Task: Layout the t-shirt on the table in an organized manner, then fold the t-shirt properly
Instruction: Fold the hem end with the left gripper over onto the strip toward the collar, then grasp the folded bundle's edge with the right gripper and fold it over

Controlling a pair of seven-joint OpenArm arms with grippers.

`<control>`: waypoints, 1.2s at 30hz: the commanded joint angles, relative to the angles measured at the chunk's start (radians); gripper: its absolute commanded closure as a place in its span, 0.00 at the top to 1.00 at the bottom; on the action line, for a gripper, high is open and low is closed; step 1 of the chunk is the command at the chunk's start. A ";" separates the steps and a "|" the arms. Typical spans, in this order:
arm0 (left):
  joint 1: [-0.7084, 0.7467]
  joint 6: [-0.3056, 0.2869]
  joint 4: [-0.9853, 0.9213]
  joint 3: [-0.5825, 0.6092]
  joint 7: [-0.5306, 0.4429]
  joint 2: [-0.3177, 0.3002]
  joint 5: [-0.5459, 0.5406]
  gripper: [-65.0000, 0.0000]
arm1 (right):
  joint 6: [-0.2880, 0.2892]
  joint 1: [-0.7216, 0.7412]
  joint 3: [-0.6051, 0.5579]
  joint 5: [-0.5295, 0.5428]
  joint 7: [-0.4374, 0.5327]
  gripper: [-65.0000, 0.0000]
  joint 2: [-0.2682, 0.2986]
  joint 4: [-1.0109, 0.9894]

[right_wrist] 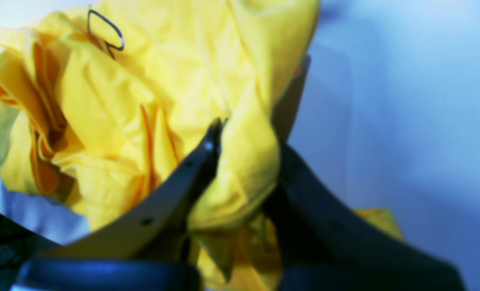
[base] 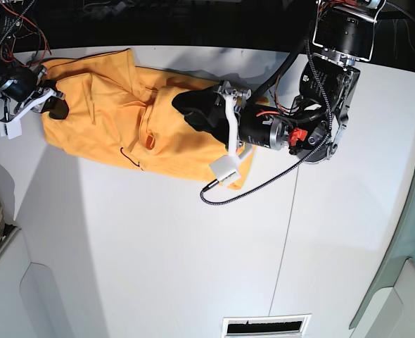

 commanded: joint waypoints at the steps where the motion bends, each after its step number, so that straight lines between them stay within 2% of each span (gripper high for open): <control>1: -0.017 -0.009 0.015 0.011 -0.010 -0.010 -0.041 0.58 | 0.004 0.011 0.010 0.021 0.020 0.00 0.030 0.012; 5: -0.018 -0.009 0.015 0.014 -0.024 -0.013 -0.047 0.58 | 0.004 0.010 0.011 0.059 0.019 0.00 0.077 0.013; 9: -0.016 -0.009 0.015 -0.076 -0.055 -0.017 -0.034 0.58 | 0.004 0.010 0.032 0.126 -0.025 0.00 0.116 0.051; 11: -0.009 -0.009 0.015 -0.132 -0.084 -0.033 -0.005 0.58 | 0.004 0.009 0.056 0.175 -0.071 0.00 0.121 0.101; 14: 0.006 -0.009 0.014 -0.203 -0.147 -0.054 0.072 0.58 | 0.005 0.008 0.078 0.211 -0.084 0.00 0.124 0.194; 18: 0.048 -0.009 -0.009 -0.222 -0.193 -0.056 0.154 0.58 | 0.004 0.019 0.066 0.235 -0.083 0.00 0.116 0.308; 21: 0.084 -0.009 -0.089 -0.201 -0.245 -0.056 0.156 0.58 | 0.005 0.055 0.040 0.236 -0.083 0.00 0.073 0.374; 25: 0.140 -0.009 -0.200 -0.171 -0.339 -0.056 0.154 0.58 | 0.005 0.104 -0.048 0.212 -0.075 0.00 -0.023 0.406; 29: 0.155 -0.009 -0.264 -0.167 -0.363 -0.054 0.154 0.58 | 0.004 0.129 -0.207 0.113 -0.055 0.00 -0.141 0.404; 34: 0.154 -0.009 -0.267 -0.167 -0.363 -0.051 0.139 0.58 | 0.004 0.093 -0.423 -0.089 -0.037 0.00 -0.249 0.401; 35: 0.153 -0.009 -0.267 -0.167 -0.363 -0.052 0.139 0.58 | 0.003 0.087 -0.460 -0.116 -0.032 0.10 -0.261 0.401; 36: 0.153 -0.009 -0.267 -0.167 -0.362 -0.052 0.139 0.58 | 0.003 0.085 -0.495 -0.134 -0.032 0.25 -0.270 0.400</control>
